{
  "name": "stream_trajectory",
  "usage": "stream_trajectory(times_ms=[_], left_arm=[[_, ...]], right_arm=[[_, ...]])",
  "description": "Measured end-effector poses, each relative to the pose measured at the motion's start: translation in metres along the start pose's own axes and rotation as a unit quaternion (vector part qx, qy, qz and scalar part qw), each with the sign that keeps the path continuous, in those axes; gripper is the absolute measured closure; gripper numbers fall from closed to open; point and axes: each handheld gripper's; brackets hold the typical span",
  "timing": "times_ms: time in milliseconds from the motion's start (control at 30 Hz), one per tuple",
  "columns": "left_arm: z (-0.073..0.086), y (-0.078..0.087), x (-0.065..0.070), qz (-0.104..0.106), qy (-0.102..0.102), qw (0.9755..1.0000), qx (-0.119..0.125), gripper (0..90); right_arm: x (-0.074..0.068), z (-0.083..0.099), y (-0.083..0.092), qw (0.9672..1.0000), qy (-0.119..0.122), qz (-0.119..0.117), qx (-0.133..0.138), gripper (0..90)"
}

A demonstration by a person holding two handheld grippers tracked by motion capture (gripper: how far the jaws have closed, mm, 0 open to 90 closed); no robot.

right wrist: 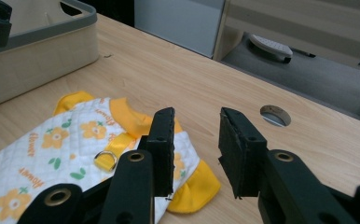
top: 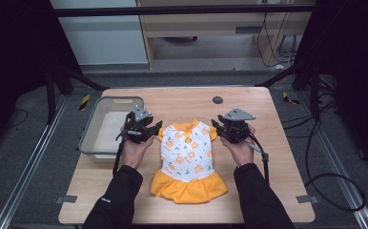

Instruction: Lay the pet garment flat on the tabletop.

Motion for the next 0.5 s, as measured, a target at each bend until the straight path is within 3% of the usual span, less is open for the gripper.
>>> stream_trajectory(times_ms=[267,367,500], left_arm=[[0.018,0.035,0.008,0.037,-0.015,0.9992,-0.007,53.0],[0.03,0.048,0.011,0.052,-0.013,0.9985,0.0,51.1],[0.055,0.065,0.018,0.072,-0.013,0.9973,-0.009,51.9]], right_arm=[[-0.001,0.001,0.037,0.9997,-0.012,-0.019,-0.008,62.2],[-0.001,0.015,0.055,0.999,-0.031,-0.029,-0.015,63.5],[-0.002,0.032,0.069,0.9979,-0.037,-0.042,-0.033,63.4]])
Point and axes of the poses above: each handheld gripper's, and its own axes: y roughly backward along the jaws, z roughly out of its underside, x roughly to its right, and after that the axes turned 8 degrees about -y, right-handed
